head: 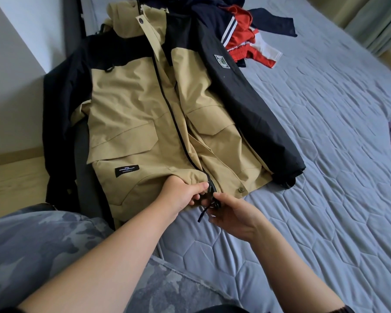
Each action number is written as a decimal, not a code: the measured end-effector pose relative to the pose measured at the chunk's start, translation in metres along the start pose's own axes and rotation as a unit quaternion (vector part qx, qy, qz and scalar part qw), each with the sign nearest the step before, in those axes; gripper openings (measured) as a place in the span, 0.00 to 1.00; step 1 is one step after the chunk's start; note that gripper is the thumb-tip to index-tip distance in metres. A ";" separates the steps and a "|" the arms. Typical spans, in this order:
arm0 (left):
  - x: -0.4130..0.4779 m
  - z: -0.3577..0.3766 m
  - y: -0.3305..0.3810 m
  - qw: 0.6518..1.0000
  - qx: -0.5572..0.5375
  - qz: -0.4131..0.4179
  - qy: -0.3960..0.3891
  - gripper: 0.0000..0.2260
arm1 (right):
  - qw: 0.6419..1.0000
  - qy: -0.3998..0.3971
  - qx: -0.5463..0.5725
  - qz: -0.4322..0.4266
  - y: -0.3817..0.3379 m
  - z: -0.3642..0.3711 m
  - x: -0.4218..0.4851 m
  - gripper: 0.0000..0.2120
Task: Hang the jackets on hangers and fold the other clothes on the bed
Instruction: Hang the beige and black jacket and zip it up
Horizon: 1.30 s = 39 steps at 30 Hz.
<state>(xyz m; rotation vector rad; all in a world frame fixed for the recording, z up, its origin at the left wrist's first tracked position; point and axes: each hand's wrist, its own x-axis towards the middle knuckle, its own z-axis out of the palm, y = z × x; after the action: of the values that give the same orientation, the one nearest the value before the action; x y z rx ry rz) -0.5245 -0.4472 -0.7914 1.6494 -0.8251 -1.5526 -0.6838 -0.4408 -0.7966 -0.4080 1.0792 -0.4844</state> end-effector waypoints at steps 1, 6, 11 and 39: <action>0.000 0.000 0.001 1.000 -0.004 0.001 -0.002 0.10 | 1.000 -0.012 0.004 0.003 0.000 0.000 0.000 0.10; -0.002 0.000 0.003 1.000 -0.025 0.006 -0.008 0.10 | 0.995 -0.019 0.089 0.027 0.005 0.002 -0.005 0.08; -0.004 0.000 0.005 1.000 -0.023 0.010 -0.009 0.09 | 0.994 0.008 0.095 0.048 0.006 0.003 -0.010 0.06; -0.008 -0.001 0.006 1.000 -0.013 -0.011 -0.017 0.09 | 0.841 0.231 -0.466 -0.150 -0.007 -0.014 -0.022 0.11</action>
<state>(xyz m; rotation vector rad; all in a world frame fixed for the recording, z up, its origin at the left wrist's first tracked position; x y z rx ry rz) -0.5244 -0.4436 -0.7815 1.6236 -0.8038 -1.6033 -0.7058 -0.4349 -0.7823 -1.3931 1.7109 -0.2994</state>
